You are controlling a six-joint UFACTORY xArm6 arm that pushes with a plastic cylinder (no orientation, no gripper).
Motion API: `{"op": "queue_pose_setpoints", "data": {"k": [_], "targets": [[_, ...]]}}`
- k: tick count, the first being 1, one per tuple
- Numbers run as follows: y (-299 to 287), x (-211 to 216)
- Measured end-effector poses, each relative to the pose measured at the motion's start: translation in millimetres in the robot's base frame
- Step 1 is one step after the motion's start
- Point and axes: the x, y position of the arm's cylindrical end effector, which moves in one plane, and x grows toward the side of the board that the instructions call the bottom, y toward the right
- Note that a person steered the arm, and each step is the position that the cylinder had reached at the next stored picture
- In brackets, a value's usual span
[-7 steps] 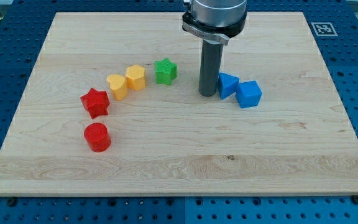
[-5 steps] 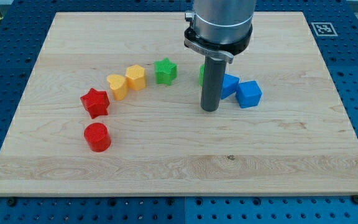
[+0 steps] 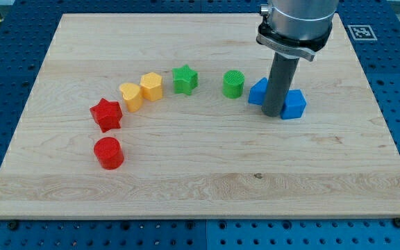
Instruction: Separate the blue cube from the blue triangle
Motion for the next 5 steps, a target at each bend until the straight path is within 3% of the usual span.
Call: {"op": "queue_pose_setpoints", "data": {"k": [3, 5], "targets": [[20.6, 2.3], [47.8, 75.7]]}}
